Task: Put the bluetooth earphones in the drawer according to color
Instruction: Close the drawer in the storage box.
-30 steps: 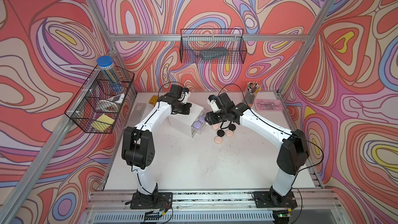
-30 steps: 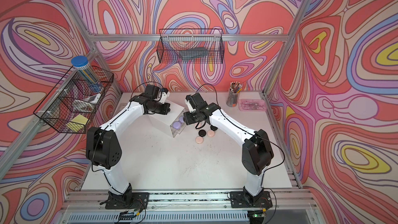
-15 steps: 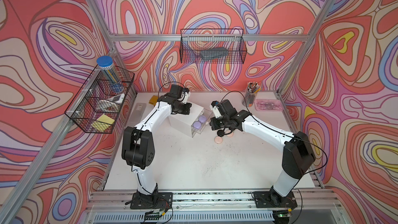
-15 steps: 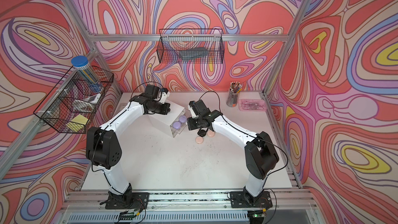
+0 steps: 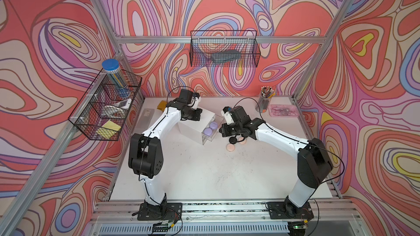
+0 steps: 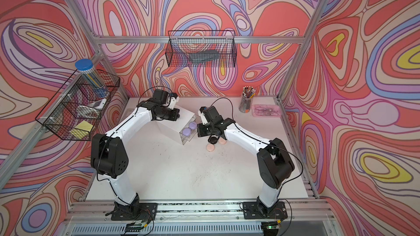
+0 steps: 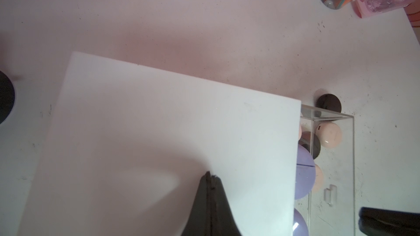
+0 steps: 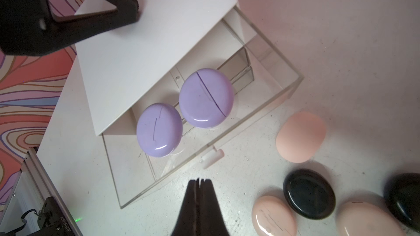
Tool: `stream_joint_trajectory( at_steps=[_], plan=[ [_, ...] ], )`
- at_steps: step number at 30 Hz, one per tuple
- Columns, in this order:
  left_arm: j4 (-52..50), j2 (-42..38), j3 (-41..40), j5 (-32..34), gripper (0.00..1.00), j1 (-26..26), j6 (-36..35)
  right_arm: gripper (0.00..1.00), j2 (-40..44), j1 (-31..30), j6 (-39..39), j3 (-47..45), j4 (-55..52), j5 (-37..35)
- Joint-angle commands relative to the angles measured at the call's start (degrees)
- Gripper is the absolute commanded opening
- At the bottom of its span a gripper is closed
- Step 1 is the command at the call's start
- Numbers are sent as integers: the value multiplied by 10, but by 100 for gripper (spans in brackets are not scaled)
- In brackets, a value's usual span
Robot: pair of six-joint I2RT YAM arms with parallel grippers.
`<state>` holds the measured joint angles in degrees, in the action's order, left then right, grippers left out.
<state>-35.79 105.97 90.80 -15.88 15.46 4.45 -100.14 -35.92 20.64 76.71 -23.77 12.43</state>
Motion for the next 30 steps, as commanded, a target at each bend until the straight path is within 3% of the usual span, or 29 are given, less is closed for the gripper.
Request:
stream_joint_trajectory(
  at_steps=[1, 30],
  plan=[
    [-119, 63, -40, 23, 0, 8, -7, 0, -11, 3, -3, 15, 8, 8],
    [-119, 66, -39, 21, 0, 8, -8, 0, -120, 7, -16, 140, 17, 58]
  ],
)
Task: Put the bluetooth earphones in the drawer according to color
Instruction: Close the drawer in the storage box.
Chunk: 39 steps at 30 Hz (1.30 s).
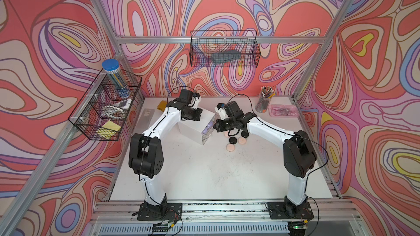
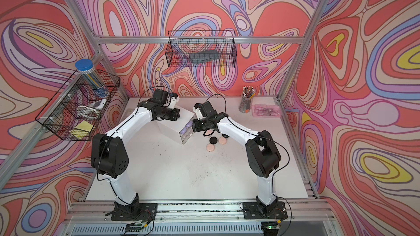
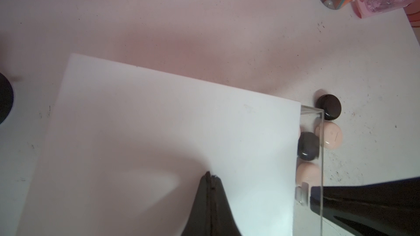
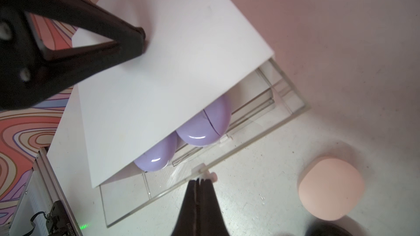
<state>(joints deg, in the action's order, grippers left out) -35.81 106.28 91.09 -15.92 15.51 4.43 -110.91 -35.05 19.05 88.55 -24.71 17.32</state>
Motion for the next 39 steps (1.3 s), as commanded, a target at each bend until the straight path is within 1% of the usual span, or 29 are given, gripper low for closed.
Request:
stream_joint_trajectory(
  at_steps=[1, 24, 33, 39],
  plan=[
    [-119, 63, -42, 21, 0, 7, -7, 0, -14, -2, 0, 24, 27, 9],
    [-119, 70, -43, 20, 0, 10, -7, 0, -67, -2, 23, 73, 38, 42],
    [-118, 72, -43, 19, 0, 10, -7, 0, -37, -2, 22, 49, 34, 18],
    [-115, 69, -43, 19, 0, 10, -5, 0, 4, 9, 45, 0, 55, 10]
  ],
)
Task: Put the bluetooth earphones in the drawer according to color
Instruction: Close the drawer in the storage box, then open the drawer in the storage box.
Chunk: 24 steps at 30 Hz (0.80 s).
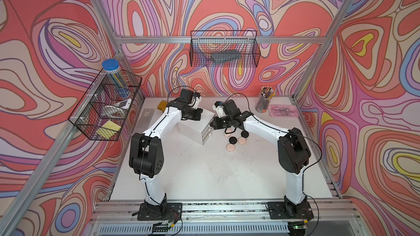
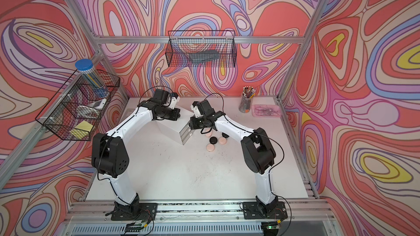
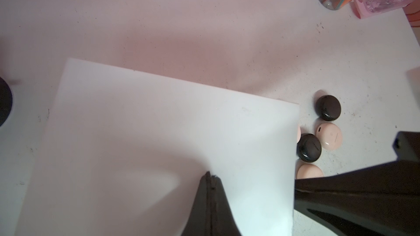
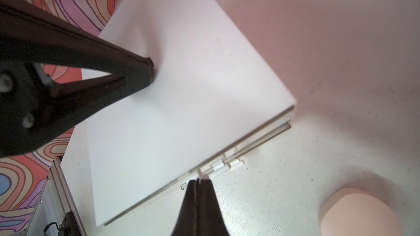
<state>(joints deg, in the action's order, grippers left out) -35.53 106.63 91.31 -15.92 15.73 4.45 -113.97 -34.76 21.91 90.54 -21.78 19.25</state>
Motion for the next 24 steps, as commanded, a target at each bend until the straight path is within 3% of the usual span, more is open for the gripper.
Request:
stream_joint_trajectory(
  at_steps=[1, 12, 18, 24],
  plan=[
    [-118, 65, -45, 19, 0, 8, -5, 0, 41, 10, 25, -30, 32, -6],
    [-121, 63, -45, 19, 0, 9, -6, 2, 67, 38, 108, -137, 129, 45],
    [-122, 61, -45, 19, 0, 11, -6, 24, 70, 42, 163, -186, 200, 70],
    [-126, 58, -45, 26, 0, 17, -9, 46, 68, 51, 255, -259, 337, 107]
  ],
)
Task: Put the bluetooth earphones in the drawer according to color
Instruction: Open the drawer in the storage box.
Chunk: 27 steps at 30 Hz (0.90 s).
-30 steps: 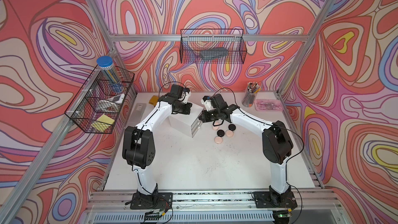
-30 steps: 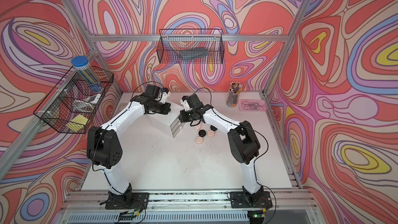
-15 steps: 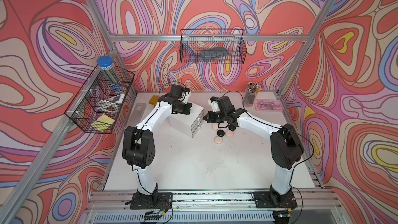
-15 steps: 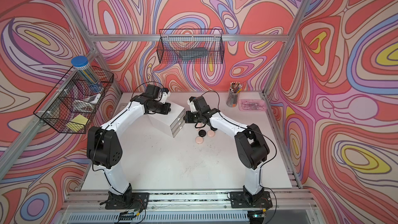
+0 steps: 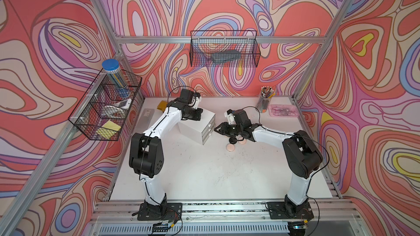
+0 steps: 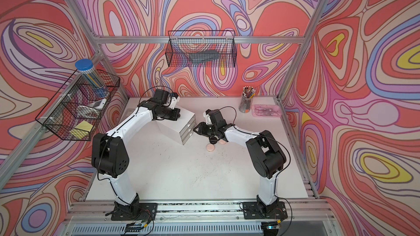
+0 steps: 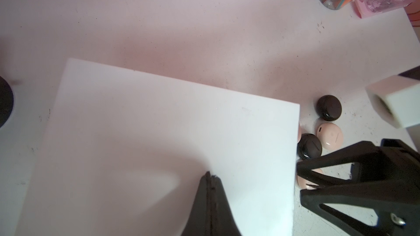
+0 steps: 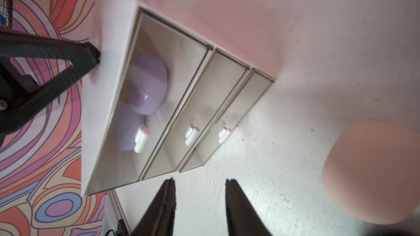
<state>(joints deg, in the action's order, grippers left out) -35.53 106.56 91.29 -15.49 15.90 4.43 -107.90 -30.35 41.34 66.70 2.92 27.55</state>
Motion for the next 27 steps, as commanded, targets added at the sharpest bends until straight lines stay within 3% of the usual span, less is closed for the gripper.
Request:
stream_joint_trajectory(
  at_steps=[1, 5, 7, 13, 21, 27],
  plan=[
    [-126, 58, -44, 22, 0, 15, -9, 49, 3, 9, 74, -28, 107, 29],
    [-126, 58, -44, 26, 0, 15, -8, 65, -14, 9, 109, -37, 142, 43],
    [-126, 59, -44, 25, 0, 16, -8, 67, -24, 9, 127, -40, 169, 52],
    [-126, 58, -44, 26, 0, 16, -9, 51, -49, 9, 185, -55, 240, 67],
    [-127, 59, -44, 25, 0, 16, -9, 46, -108, 9, 320, -110, 424, 83],
    [-127, 61, -44, 25, 0, 16, -9, 43, -117, 9, 329, -107, 446, 77]
  ],
)
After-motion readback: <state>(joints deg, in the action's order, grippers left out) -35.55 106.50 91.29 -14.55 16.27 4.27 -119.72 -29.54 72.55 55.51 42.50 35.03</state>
